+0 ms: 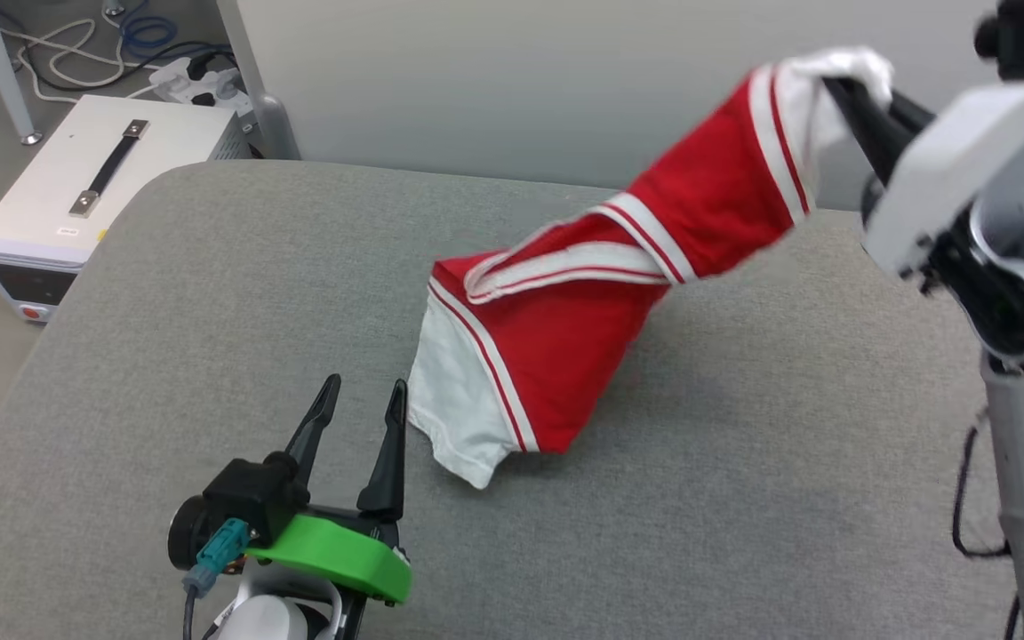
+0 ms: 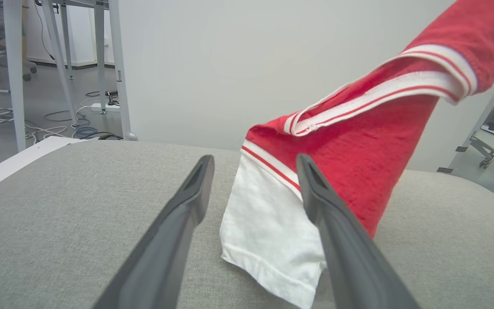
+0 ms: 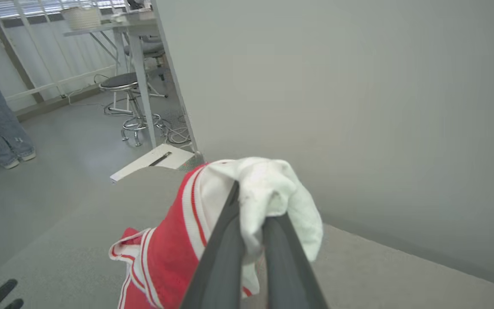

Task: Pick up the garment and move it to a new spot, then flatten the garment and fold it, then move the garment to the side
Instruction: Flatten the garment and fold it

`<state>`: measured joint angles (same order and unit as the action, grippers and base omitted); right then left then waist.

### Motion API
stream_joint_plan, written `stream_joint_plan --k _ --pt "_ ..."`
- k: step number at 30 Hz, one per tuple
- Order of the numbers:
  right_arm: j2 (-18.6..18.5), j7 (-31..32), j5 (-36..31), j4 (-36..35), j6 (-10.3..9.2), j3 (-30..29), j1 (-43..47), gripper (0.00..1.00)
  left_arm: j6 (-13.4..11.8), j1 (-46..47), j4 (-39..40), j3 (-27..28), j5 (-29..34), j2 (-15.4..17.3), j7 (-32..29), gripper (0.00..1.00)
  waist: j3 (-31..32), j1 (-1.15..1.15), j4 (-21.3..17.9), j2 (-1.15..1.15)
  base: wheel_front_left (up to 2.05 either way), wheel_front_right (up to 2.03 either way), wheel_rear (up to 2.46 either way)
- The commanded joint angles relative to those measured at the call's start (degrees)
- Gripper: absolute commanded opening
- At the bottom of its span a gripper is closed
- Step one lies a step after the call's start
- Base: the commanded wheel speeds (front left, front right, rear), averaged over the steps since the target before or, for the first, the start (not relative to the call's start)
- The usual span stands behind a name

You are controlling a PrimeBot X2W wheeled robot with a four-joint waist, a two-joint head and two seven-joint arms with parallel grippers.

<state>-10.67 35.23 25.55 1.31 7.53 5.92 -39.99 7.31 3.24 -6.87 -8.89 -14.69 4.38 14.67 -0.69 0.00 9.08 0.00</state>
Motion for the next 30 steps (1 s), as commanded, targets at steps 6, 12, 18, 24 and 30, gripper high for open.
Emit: stream_joint_plan --k 6,12,18,24,30 --pt "-2.7 6.1 2.6 -6.0 -0.04 -10.0 22.6 0.00 0.2 -0.5 0.1 -0.2 0.4 -0.3 0.3 1.00 -1.6 0.00 -3.1 0.00 0.00 0.00 0.00" --pt "-2.7 9.0 1.5 -3.2 -0.04 -17.2 36.8 0.00 0.2 0.4 -0.4 -0.6 0.4 0.0 0.3 1.00 -3.2 0.00 -5.7 0.00 0.00 0.00 0.00" --pt "-2.1 5.3 -3.4 5.0 -0.04 -21.1 36.8 0.00 0.2 1.5 -1.2 -1.2 0.5 0.4 0.3 1.00 -4.0 0.00 -7.0 0.00 0.00 0.00 0.00" --pt "-1.7 -0.4 -7.1 9.7 -0.04 -21.4 34.2 1.00 0.2 1.9 -1.7 -1.4 0.3 0.6 0.3 1.00 -4.3 0.00 -7.2 0.00 0.00 0.00 0.00" --pt "-1.9 -9.6 -9.1 10.1 -0.04 -20.7 31.8 1.00 0.2 2.0 -2.2 -1.3 0.1 0.7 0.3 1.00 -3.8 0.00 -7.3 0.00 0.00 0.00 0.00"
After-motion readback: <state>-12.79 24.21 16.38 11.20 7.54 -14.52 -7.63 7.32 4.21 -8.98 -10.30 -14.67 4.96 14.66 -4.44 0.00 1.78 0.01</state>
